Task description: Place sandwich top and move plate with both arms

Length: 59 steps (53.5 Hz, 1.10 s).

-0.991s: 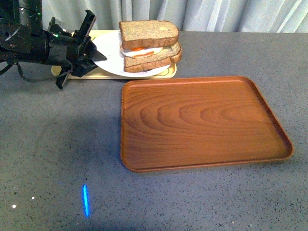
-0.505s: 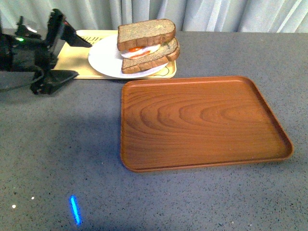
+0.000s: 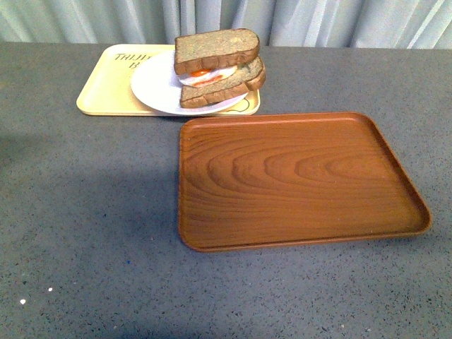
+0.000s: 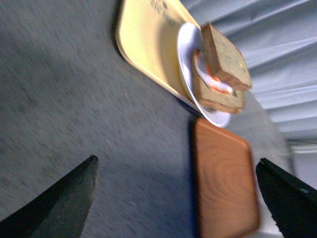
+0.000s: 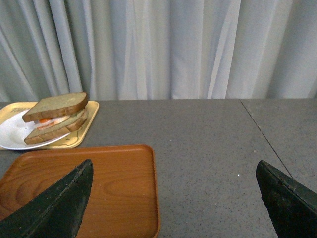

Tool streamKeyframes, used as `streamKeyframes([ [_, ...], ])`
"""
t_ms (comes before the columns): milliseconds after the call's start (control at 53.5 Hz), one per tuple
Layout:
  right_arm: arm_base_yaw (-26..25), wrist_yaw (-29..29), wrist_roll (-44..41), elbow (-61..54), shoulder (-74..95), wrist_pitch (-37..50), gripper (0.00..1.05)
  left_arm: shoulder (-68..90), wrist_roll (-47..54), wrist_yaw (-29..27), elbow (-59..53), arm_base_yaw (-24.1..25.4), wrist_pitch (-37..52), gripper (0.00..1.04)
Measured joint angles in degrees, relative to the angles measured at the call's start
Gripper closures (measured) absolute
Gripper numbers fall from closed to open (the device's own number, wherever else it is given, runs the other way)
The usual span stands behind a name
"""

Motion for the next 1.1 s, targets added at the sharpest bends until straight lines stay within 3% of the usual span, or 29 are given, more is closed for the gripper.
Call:
streamKeyframes([
  [150,0.0,0.0,0.0,0.0,0.0,0.0,0.09,2.6,10.4,-13.6,-6.2,-2.5,17.0,0.34],
  [281,0.0,0.0,0.0,0.0,0.0,0.0,0.09,-1.7,21.0,-25.6,-13.2,-6.0,31.0,0.67],
  [374,0.0,0.0,0.0,0.0,0.0,0.0,0.09,-3.8,21.9,-28.0,-14.6,-6.8,32.6,0.82],
  [505,0.0,0.0,0.0,0.0,0.0,0.0,0.09,-15.2,28.2,-36.8,-21.4,-10.3,29.5,1.03],
  [767,0.0,0.1,0.0,0.0,-0.1,-0.1,0.09,-34.1,32.0,-39.5,-25.6,-13.3,18.0,1.03],
  [842,0.0,0.1,0.0,0.0,-0.1,-0.1,0.09,-41.2,32.3,-44.0,-26.2,-17.1,11.9,1.03],
  [954,0.0,0.0,0.0,0.0,-0.1,-0.1,0.09,-48.2,32.4,-44.2,-26.2,-18.0,5.7,1.03],
  [1029,0.0,0.1,0.0,0.0,-0.1,-0.1,0.09,-57.6,32.5,-44.3,-26.2,-18.1,-5.2,1.03],
  [1103,0.0,0.0,0.0,0.0,-0.1,-0.1,0.09,-62.4,32.6,-44.3,-26.2,-18.1,-9.0,1.03],
])
